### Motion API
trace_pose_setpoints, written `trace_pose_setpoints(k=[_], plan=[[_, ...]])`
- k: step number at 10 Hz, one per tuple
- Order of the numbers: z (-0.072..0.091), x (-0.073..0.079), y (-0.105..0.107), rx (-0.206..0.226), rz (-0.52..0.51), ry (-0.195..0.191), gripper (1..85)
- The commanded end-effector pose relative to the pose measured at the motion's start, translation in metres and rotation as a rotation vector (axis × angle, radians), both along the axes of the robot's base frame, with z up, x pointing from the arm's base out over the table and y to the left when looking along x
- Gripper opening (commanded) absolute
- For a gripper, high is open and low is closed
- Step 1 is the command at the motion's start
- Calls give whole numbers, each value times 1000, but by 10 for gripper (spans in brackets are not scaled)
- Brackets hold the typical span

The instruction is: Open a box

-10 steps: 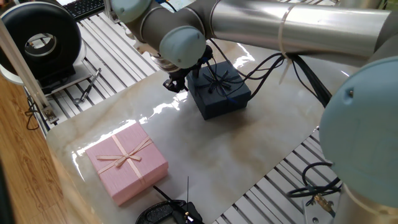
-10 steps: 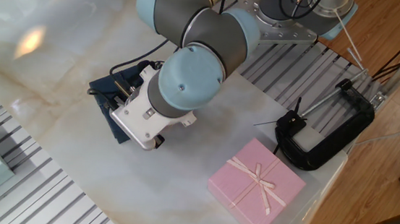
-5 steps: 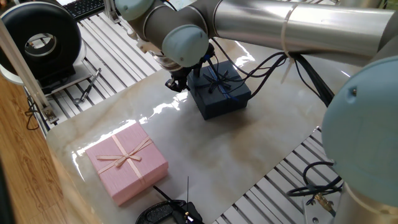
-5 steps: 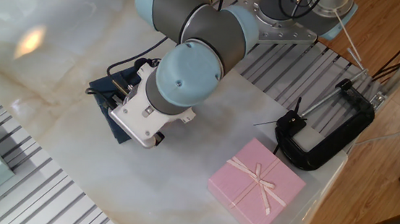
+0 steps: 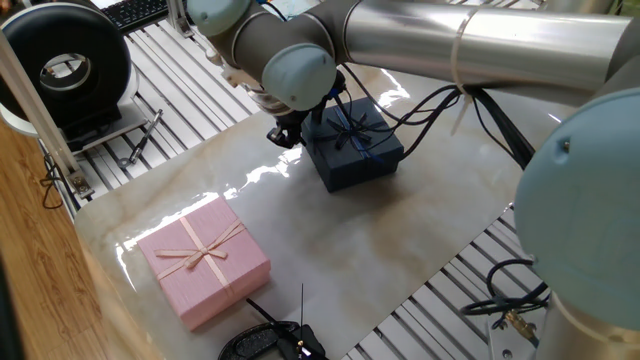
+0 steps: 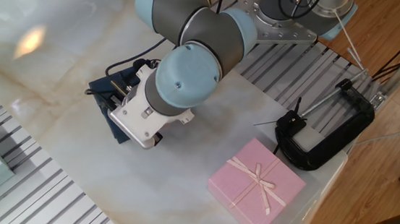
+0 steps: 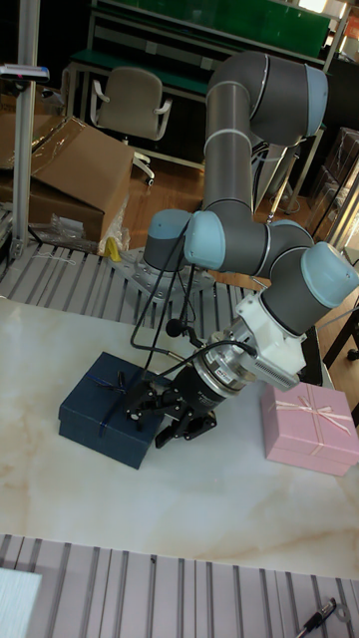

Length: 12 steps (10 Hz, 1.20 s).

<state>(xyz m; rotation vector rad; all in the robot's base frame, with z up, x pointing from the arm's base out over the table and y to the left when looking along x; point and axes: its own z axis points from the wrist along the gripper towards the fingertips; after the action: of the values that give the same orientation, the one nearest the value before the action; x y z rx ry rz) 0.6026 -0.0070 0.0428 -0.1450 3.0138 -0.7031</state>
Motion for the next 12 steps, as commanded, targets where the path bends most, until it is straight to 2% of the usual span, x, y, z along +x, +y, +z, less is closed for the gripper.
trace_pose_setpoints(k=[1,4,7,9,11,12], plan=[[3,-2,-8,-11,-15,6,477],[8,-7,-15,-15,-23,25,440],[38,-17,-16,-32,8,56,417],[43,-19,-18,-41,19,59,380],[43,-18,-13,2,24,57,343],[46,-18,-5,44,43,58,323]])
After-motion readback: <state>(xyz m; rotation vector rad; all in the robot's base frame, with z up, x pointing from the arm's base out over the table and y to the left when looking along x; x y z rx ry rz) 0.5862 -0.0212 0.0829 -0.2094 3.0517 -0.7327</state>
